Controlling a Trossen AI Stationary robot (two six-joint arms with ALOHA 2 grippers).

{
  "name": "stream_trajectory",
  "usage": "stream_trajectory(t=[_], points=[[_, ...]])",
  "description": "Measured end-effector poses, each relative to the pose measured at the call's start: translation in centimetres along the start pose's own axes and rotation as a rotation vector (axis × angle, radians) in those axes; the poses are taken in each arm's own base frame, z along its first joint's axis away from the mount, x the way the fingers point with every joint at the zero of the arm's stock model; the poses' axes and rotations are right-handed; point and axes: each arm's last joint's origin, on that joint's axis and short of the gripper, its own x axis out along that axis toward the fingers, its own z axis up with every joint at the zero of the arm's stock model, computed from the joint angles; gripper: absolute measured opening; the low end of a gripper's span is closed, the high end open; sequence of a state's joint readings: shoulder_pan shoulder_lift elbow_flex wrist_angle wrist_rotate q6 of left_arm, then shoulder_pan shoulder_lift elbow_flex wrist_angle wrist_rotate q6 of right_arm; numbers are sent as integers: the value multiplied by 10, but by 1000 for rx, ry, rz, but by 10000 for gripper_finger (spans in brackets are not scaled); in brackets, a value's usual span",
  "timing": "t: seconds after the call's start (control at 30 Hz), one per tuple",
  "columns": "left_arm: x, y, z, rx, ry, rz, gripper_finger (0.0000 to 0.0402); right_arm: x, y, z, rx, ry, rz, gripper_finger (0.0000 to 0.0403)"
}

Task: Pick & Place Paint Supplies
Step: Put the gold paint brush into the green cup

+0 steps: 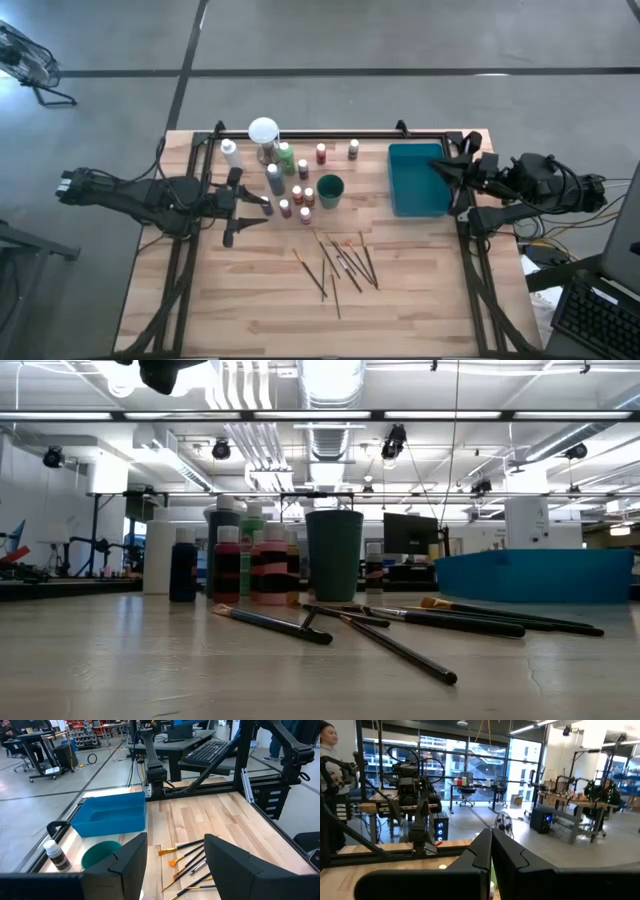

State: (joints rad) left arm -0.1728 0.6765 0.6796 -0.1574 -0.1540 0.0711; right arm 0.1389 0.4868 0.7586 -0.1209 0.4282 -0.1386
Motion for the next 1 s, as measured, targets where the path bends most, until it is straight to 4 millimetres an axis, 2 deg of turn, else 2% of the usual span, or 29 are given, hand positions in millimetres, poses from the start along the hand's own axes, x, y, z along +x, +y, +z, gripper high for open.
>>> stream_trajectory(t=[0.1,0.4,0.53,0.73,0.83,1.0], points=[[0,0,0,0,0,0,202,3,1,6,-41,-64,4,8],[0,0,0,0,1,0,202,7,2,24,13,-256,16,8],[0,0,0,0,1,0,202,18,7,26,-47,-290,4,8],[0,0,0,0,1,0,202,48,21,15,-109,-237,-18,8],[0,0,0,0,1,0,202,56,24,13,-142,-236,-58,8],[0,0,0,0,1,0,202,67,28,22,-149,-249,-64,8]])
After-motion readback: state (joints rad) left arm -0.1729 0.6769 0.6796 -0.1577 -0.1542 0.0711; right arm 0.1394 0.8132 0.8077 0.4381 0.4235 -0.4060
